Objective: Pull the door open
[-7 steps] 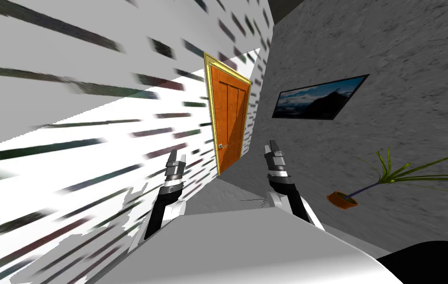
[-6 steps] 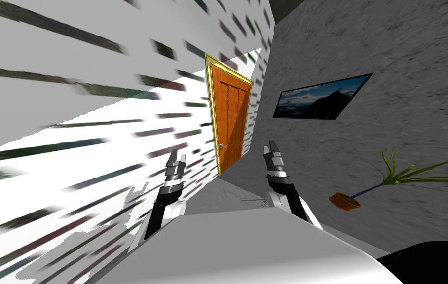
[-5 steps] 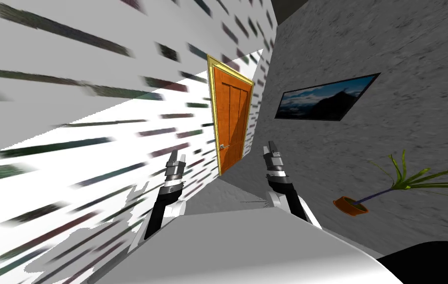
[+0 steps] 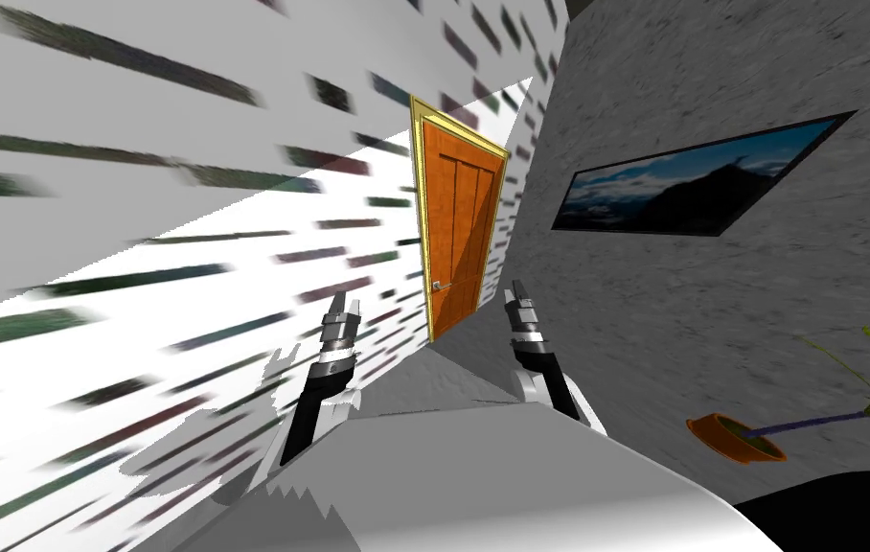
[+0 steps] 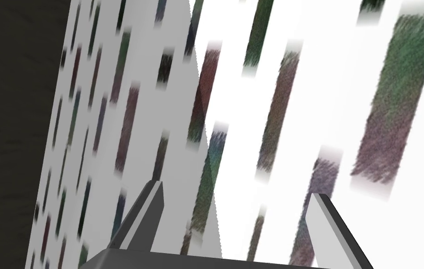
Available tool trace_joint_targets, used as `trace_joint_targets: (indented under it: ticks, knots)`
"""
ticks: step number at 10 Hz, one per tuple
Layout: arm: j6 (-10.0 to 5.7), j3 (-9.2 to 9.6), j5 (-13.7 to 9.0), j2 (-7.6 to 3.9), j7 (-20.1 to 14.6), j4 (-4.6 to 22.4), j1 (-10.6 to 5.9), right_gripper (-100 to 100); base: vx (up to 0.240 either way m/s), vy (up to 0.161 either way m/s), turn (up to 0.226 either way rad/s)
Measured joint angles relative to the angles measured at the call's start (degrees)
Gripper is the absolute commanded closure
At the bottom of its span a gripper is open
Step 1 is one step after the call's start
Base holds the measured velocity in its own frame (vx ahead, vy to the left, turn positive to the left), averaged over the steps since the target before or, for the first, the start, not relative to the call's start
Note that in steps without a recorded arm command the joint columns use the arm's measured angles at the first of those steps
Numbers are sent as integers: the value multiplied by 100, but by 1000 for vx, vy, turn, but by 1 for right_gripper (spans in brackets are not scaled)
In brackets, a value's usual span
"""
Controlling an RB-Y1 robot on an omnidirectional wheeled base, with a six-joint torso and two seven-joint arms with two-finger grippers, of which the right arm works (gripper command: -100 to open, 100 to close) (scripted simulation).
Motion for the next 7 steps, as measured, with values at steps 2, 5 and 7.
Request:
trace_joint_targets:
  ticks: [2, 5, 7]
  knots:
    - [-68, -4, -22, -27, -36, 263, -74, -100, 56, -35, 144]
    - [-176, -19, -62, -72, -95, 727, -266, -100, 40, -32, 88]
    - [-246, -16, -78, -84, -120, 1020, -372, -100, 51, -43, 169]
